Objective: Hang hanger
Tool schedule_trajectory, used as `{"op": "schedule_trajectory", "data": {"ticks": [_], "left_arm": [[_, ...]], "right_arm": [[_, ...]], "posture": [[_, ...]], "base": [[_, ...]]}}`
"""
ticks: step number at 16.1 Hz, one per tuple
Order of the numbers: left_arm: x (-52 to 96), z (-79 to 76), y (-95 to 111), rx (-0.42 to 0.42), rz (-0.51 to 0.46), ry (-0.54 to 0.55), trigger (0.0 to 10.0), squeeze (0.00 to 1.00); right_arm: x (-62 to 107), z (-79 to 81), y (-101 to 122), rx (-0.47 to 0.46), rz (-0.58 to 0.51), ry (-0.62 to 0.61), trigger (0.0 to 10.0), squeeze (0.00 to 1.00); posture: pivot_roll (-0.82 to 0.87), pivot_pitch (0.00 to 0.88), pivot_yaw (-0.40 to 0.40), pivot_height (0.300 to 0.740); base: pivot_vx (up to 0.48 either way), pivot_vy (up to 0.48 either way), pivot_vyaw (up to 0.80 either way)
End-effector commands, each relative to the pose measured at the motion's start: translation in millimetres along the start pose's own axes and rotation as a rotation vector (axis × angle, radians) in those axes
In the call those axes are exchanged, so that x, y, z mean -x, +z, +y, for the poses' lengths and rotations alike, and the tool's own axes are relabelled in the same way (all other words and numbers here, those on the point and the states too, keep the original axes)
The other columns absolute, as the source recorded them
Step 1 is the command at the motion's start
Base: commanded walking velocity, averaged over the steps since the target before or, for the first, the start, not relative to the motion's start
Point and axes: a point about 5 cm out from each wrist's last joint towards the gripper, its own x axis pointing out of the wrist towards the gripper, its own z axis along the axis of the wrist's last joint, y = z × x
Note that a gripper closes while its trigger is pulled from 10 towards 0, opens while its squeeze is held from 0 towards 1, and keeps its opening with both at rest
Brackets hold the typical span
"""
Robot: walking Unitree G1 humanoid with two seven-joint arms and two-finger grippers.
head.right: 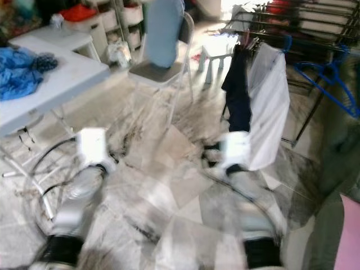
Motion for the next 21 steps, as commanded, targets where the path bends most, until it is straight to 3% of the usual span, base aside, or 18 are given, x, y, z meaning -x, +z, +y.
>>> {"op": "schedule_trajectory", "data": {"ticks": [1, 5, 9, 19, 21], "left_arm": [[1.1, -4.5, 5, 0.008, -0.019, -0.003, 10.0, 0.0], [6.9, -10.6, 0, 0.016, -0.003, -0.02, 10.0, 0.0], [3.6, -17.6, 3, 0.03, -0.004, -0.028, 10.0, 0.0], [6.8, -15.0, 3, 0.021, -0.009, -0.003, 10.0, 0.0], [6.6, -16.2, 2, 0.025, -0.005, -0.005, 10.0, 0.0]], "right_arm": [[1.3, -6.0, 6, 0.01, -0.013, -0.011, 10.0, 0.0], [7.1, -4.0, 5, 0.011, -0.009, -0.003, 10.0, 0.0], [8.6, -1.9, 5, 0.004, -0.002, -0.003, 10.0, 0.0], [4.0, 10.7, 9, -0.025, -0.011, 0.034, 10.0, 0.0], [5.4, 9.1, 9, -0.028, -0.008, 0.033, 10.0, 0.0]], "posture": [[-0.14, 0.0, 0.048, 0.74], [-0.15, 0.0, 0.058, 0.74], [-0.16, 0.0, 0.054, 0.74], [-0.14, 0.0, 0.037, 0.74], [-0.15, 0.0, 0.037, 0.74]], "base": [[0.0, 0.0, 0.8], [0.0, 0.0, 0.8], [0.0, 0.0, 0.8], [0.0, 0.0, 0.8], [0.0, 0.0, 0.0]]}}
